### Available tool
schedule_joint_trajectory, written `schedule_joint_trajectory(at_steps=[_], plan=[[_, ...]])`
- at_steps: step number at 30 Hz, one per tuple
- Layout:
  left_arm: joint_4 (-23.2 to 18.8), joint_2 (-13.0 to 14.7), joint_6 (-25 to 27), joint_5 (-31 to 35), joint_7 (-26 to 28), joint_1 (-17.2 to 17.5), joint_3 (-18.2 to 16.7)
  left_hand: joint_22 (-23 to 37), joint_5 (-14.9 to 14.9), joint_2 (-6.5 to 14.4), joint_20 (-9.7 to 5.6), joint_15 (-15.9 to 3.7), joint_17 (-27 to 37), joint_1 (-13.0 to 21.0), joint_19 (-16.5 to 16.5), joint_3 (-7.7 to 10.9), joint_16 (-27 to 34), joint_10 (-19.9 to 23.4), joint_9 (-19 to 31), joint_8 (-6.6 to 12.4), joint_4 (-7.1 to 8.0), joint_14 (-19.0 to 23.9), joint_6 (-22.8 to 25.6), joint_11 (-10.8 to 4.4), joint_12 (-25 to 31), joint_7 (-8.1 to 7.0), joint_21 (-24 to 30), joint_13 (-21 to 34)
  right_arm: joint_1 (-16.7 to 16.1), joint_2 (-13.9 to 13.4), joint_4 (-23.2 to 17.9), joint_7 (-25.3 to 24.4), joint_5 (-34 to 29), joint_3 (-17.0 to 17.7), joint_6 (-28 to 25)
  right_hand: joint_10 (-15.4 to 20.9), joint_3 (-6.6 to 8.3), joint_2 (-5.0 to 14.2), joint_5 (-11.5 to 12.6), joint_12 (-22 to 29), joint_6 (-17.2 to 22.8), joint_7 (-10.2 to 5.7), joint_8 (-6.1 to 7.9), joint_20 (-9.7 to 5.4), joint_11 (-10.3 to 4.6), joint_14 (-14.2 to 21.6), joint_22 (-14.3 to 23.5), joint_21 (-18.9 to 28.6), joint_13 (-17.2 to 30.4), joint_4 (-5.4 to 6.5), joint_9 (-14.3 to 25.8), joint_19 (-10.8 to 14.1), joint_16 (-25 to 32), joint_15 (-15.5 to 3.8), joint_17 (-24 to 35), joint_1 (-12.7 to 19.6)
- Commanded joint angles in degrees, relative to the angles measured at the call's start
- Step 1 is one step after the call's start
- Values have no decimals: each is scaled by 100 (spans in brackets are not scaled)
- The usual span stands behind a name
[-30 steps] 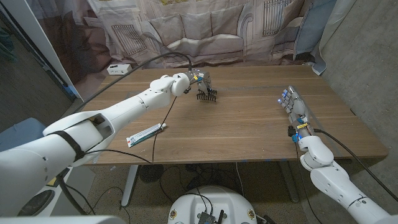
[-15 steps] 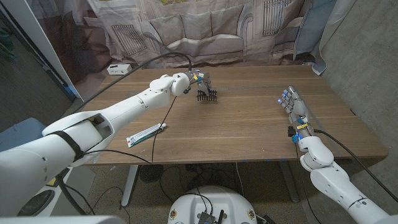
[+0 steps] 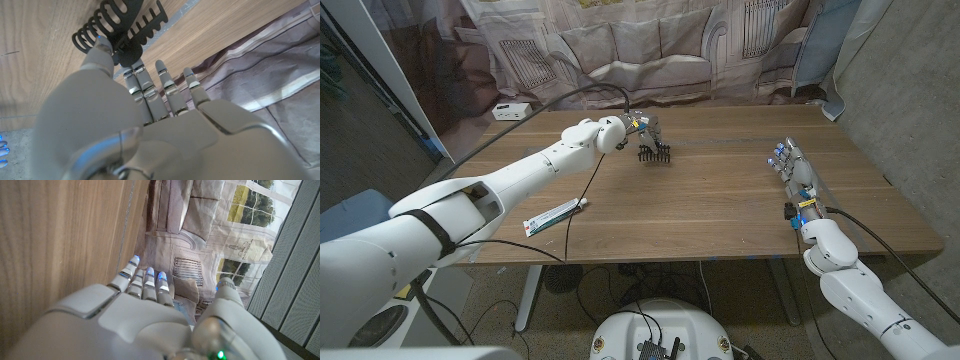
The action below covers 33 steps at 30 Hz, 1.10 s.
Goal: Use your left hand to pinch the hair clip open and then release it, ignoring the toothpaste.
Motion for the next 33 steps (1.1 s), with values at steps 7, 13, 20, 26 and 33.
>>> schedule_joint_trajectory(at_steps=[7, 13, 20, 26, 33], plan=[[-83, -1, 78, 33, -33, 11, 0, 12, 40, -46, 17, -479, 7, -73, -32, 12, -8, -138, 26, -76, 2, -87, -138, 0, -71, -15, 1, 27, -9, 4, 18, 41, 18, 17, 25, 36, -5, 39, -19, 18, 37, 1, 18, -17, -11, 22, 20, -1, 19, -5, 20, 21, 22, -11, 29, 60], [-107, 7, 96, 27, -23, 30, -12, 13, 46, -58, 19, -456, 7, -95, -61, 10, -16, -207, 27, -112, -4, -139, -219, 34, -106, -33, -3, 40, -22, -3, 9, 45, 18, 18, 20, 45, -6, 40, -19, 20, 38, 1, 18, -18, -7, 26, 20, 1, 19, -5, 20, 28, 23, -10, 29, 62], [-130, 19, 106, 7, -10, 61, -31, 14, 51, -58, 18, -450, 9, -127, -79, 8, -16, -272, 28, -140, 0, -175, -288, 42, -142, -11, -2, 41, -52, -15, -26, 23, 7, 32, 7, 43, -8, 40, -19, 18, 40, 1, 17, -16, -4, 25, 19, -1, 19, -6, 20, 26, 22, -10, 29, 64], [-176, 33, 144, 16, -7, 81, -43, 15, 53, -60, 19, -449, 10, -141, -94, 8, -19, -305, 28, -145, -1, -204, -302, 51, -158, -24, -3, 43, -59, -24, -34, 33, 2, 44, 20, 42, -9, 41, -19, 17, 44, 0, 18, -14, -8, 25, 19, -3, 19, -6, 20, 24, 22, -9, 29, 66], [-249, 60, 173, 25, -19, 103, -60, 15, 56, -61, 19, -440, 12, -173, -109, 4, -13, -357, 29, -161, 6, -220, -346, 66, -182, -20, -2, 43, -62, -13, -24, 47, 19, 45, 28, 37, -10, 42, -19, 14, 45, -2, 18, -11, -9, 31, 19, -4, 19, -6, 20, 22, 24, -7, 29, 67]])
